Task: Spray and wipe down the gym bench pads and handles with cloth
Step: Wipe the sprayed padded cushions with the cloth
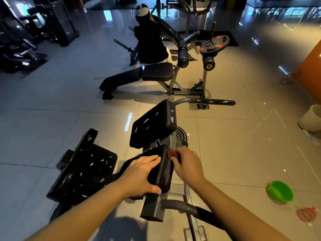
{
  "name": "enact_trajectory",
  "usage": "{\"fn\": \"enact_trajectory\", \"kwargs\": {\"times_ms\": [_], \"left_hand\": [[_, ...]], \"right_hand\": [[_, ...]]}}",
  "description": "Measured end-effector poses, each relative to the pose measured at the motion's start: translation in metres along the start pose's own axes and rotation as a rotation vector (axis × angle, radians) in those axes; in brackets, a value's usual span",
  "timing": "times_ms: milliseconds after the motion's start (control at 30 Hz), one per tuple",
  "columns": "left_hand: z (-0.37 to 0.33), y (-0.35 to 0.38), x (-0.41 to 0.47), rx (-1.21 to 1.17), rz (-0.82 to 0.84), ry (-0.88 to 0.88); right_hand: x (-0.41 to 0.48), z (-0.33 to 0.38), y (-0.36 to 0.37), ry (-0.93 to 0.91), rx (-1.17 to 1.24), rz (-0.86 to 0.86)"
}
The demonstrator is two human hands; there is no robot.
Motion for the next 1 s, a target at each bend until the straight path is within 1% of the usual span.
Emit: {"fn": "enact_trajectory", "kwargs": {"times_ms": [67,100,167,267,333,400,467,533,567,667,767,800,833,900,1000], "left_hand": [[0.0,0.002,-0.001,-0.005,-0.014,-0.004],[0.0,0.002,-0.002,-0.007,-0.024,-0.008],[0.0,0.003,-0.002,-0.013,-0.044,-0.014],[-0.001,0.005,-0.001,-0.04,-0.06,-0.007],[-0.001,0.006,-0.001,-0.056,-0.051,0.0],[0.0,0.005,-0.001,-0.054,-0.029,-0.007],[0.002,0.003,-0.001,-0.046,-0.012,-0.012],[0.002,0.003,-0.001,-0.044,0.006,-0.012],[0.002,0.003,-0.001,-0.041,0.009,-0.006],[0.005,0.001,0.001,-0.039,0.016,0.01],[0.009,0.001,0.004,-0.037,0.021,0.017],[0.009,0.002,0.004,-0.034,0.021,0.021],[0.009,0.002,0.005,-0.033,0.018,0.023],[0.007,0.002,0.005,-0.023,0.008,0.021],[0.004,0.0,0.004,0.002,-0.002,0.009]], "right_hand": [[0.025,-0.009,0.0,0.066,-0.036,-0.036],[0.022,-0.005,0.001,0.052,-0.037,-0.044],[-0.008,0.01,0.002,-0.038,0.022,-0.024],[-0.073,0.031,0.002,-0.178,0.112,0.141],[-0.085,0.031,0.002,-0.223,0.079,0.217],[-0.058,0.024,0.001,-0.204,0.052,0.159],[-0.017,0.012,0.0,-0.116,0.018,0.066],[0.015,0.001,-0.002,-0.012,-0.027,0.015],[0.02,-0.001,-0.001,0.006,-0.025,-0.004],[-0.014,0.01,0.001,-0.062,0.048,0.015],[-0.07,0.021,0.002,-0.176,0.114,0.162],[-0.075,0.02,0.003,-0.195,0.104,0.201],[-0.069,0.017,0.002,-0.197,0.088,0.204],[-0.035,0.007,0.001,-0.158,0.05,0.123],[0.018,-0.008,-0.001,-0.001,-0.032,0.024]]}}
Point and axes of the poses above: each hand's wrist, its own x-axis towards the middle knuckle, its own y-axis out of the palm, z = x × y, the point moved 5 cm from there along x, towards the middle knuckle, and after that the axes turned 3 degrees about -y, right-handed, at the moved point
